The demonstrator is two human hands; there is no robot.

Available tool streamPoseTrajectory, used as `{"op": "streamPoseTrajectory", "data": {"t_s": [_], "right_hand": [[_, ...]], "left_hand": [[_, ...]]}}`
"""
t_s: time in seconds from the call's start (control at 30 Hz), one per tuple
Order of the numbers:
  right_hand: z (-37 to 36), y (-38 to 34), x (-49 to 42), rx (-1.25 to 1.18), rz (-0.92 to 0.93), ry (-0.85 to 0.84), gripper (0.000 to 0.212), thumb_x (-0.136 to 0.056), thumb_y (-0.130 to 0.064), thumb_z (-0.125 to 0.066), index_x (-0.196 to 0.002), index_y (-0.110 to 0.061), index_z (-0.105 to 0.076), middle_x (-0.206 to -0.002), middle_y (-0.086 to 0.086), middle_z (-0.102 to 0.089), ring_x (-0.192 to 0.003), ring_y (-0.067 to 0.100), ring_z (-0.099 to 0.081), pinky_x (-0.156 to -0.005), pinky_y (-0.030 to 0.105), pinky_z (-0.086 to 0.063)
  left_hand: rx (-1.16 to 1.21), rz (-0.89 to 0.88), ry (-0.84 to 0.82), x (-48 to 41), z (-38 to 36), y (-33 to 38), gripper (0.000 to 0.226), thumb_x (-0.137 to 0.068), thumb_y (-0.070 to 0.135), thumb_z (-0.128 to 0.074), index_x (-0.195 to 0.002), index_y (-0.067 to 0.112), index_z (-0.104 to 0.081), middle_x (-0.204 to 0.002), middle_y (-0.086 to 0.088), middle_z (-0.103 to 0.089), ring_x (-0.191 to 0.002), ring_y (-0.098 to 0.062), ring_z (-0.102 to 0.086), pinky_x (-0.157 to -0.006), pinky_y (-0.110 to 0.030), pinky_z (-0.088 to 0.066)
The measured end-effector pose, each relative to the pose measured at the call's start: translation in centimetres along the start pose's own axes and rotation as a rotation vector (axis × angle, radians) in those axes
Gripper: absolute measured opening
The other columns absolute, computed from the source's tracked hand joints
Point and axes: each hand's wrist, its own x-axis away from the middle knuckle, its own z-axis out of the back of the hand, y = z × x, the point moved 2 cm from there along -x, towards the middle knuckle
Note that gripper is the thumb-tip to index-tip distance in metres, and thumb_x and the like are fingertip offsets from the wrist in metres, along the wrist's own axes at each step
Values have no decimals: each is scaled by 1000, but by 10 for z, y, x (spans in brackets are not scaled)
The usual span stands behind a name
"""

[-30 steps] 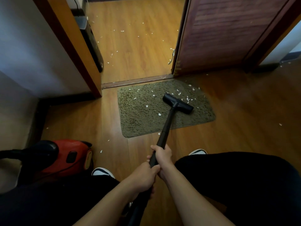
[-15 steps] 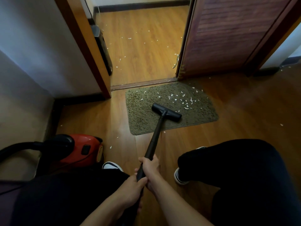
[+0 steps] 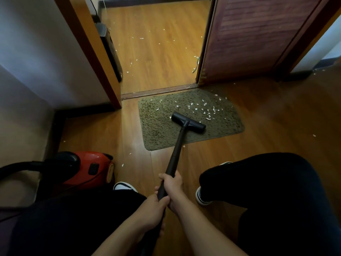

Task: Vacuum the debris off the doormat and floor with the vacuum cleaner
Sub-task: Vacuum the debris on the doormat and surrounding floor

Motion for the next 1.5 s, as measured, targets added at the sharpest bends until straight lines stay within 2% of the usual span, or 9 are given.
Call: {"op": "streamPoseTrajectory", "data": {"t_s": [0.13, 0.4, 0.47, 0.57, 0.73, 0.9, 1.07, 1.27, 1.5], "right_hand": [[2, -9, -13, -15, 6, 17, 37, -96, -3, -61, -131, -11, -51, -87, 15, -57, -38, 17, -58, -39, 24, -48], [-8, 17, 11, 9, -29, -31, 43, -96, -6, -61, -136, -18, -48, -97, 18, -61, -46, 20, -62, -44, 28, -52], [-12, 26, 20, 14, -40, -63, 42, -97, -7, -61, -133, -22, -46, -101, 19, -63, -45, 18, -63, -44, 28, -53], [-19, 35, 30, 42, -40, -100, 43, -97, -7, -62, -133, -24, -43, -100, 18, -64, -45, 16, -63, -43, 27, -52], [-28, 38, 31, 74, -40, -128, 42, -97, -7, -62, -133, -19, -47, -93, 19, -64, -46, 18, -63, -42, 27, -52], [-37, 20, 9, 95, -19, -113, 37, -96, -7, -62, -128, -18, -49, -91, 18, -62, -46, 19, -63, -43, 28, -52], [-42, -11, -18, 125, 15, -102, 27, -95, -2, -61, -119, -12, -53, -84, 16, -60, -42, 19, -60, -40, 27, -50], [-47, -37, -45, 139, 15, -109, 25, -96, -2, -60, -119, -9, -54, -82, 16, -58, -42, 18, -60, -39, 25, -49], [-44, -44, -46, 126, 14, -111, 27, -96, -2, -60, -121, -9, -54, -83, 15, -58, -39, 15, -60, -38, 24, -49]], "left_hand": [[33, -21, -23, -9, -2, 10, 24, -104, 37, -37, -119, 19, -42, -66, -8, -55, -49, -17, -54, -51, -30, -49], [24, 11, 3, 16, 6, -9, 8, -105, 35, -37, -102, 30, -44, -76, -8, -56, -51, -15, -55, -51, -28, -49], [12, 22, 32, 23, 10, -20, 8, -105, 35, -38, -109, 30, -43, -84, -9, -58, -50, -13, -56, -48, -26, -49], [-3, 19, 64, 27, 14, -35, 29, -104, 35, -39, -128, 21, -45, -90, -8, -59, -45, -11, -57, -45, -25, -47], [26, 11, 108, 28, 17, -39, 26, -105, 35, -38, -129, 25, -38, -89, -6, -61, -43, -9, -57, -43, -23, -48], [28, -3, 117, 10, 21, -24, 25, -105, 35, -37, -120, 16, -45, -81, -7, -60, -47, -11, -57, -46, -25, -49], [121, 25, 104, -23, 27, -4, 35, -103, 38, -40, -132, 19, -37, -65, -7, -58, -48, -16, -57, -49, -29, -52], [186, -9, 86, -46, 31, 21, 29, -104, 37, -39, -127, 19, -40, -76, -10, -55, -52, -16, -55, -48, -29, -49], [208, -4, 57, -50, 30, 24, 30, -103, 38, -39, -123, 16, -42, -66, -9, -56, -48, -18, -55, -51, -31, -49]]}}
